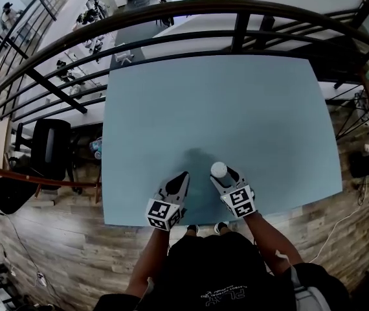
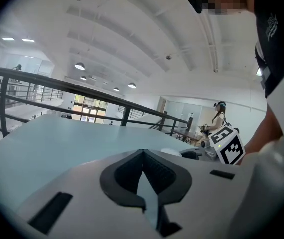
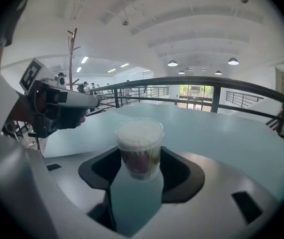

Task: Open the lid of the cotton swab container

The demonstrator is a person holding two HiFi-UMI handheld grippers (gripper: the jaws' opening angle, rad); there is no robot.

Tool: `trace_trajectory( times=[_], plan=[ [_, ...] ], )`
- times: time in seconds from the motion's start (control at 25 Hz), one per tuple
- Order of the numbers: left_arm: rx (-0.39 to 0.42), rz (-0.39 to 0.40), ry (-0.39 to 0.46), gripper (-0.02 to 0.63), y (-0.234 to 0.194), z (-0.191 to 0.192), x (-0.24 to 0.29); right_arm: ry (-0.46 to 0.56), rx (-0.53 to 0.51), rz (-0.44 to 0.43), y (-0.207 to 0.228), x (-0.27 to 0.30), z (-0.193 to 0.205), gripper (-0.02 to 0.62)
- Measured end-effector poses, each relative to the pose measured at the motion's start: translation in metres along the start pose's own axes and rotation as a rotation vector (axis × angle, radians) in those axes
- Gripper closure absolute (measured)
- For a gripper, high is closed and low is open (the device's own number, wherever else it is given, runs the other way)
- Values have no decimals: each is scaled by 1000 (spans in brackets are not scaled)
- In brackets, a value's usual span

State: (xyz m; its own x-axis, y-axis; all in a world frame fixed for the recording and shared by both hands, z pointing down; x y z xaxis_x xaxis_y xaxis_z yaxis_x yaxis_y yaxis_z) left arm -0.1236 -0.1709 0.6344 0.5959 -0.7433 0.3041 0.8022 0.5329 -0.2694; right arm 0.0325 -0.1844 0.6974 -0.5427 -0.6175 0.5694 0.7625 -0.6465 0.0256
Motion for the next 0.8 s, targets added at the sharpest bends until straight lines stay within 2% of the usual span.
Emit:
trace_trajectory(
  times=[0.28,0.6,0.8],
  plan=[
    [33,26,29,594,16,-21,2,61,10,-26,3,-27,-35,344],
    [95,13,-8,594,27,-51,3,136,15,-21,4,-56,-84,347],
    [149,39,45,594,37,-79,9,179,7,-15,11,-70,-111,348]
  ],
)
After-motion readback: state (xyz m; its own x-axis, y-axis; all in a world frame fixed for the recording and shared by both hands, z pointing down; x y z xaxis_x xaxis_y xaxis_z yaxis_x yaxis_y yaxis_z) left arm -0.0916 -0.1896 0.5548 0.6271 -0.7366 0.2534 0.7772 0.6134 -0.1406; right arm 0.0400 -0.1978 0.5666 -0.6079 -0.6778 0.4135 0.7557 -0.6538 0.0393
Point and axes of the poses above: the fingertips, and each gripper's own axes: x forward along the fingers, y to its right, z out of its underside, the point moved 4 cm from there along -x, backward along the fingers, and after that the axes turned 3 degrees about -y, right-handed, at the moved point
